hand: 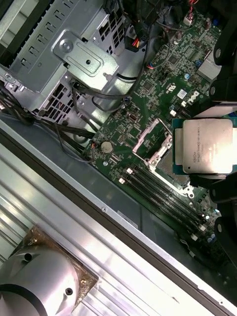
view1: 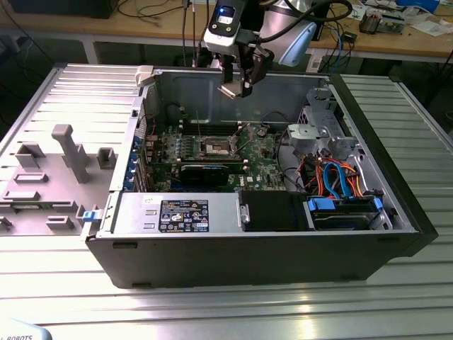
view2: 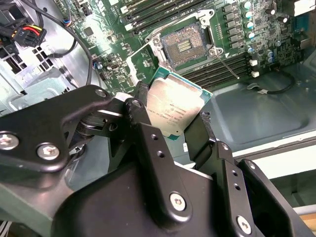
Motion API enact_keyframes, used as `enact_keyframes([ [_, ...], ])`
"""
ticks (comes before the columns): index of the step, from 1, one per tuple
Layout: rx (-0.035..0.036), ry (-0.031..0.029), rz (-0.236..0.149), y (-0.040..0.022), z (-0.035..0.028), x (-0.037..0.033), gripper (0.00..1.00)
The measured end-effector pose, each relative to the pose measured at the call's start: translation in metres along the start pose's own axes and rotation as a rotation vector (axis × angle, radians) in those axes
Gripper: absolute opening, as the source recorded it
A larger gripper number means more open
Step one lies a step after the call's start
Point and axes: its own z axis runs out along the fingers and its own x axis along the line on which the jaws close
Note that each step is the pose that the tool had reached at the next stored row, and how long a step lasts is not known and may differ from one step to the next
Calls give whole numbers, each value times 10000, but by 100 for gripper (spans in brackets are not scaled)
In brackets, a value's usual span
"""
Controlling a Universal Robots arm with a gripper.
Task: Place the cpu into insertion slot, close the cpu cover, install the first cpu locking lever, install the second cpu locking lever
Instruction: 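Place the cpu into insertion slot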
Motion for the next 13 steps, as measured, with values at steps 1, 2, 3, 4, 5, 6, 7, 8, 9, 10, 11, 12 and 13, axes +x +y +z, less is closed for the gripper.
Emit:
enact_keyframes([
  [1,0,0,0,0,0,0,54],
  [2,0,0,1,0,0,0,54],
  [3,0,-3,30,0,0,0,54],
  [4,-3,-10,115,0,0,0,54],
  [5,-5,-16,184,0,0,0,54],
  [6,-5,-22,249,0,0,0,54],
  [7,-6,-29,324,0,0,0,54],
  [8,-8,-34,385,0,0,0,54],
  [9,-9,-42,473,0,0,0,54],
  [10,-10,-48,531,0,0,0,54],
  [11,-12,-58,647,0,0,0,54],
  [12,-14,-67,747,0,0,0,54],
  [13,-16,-73,821,-1,1,0,54],
])
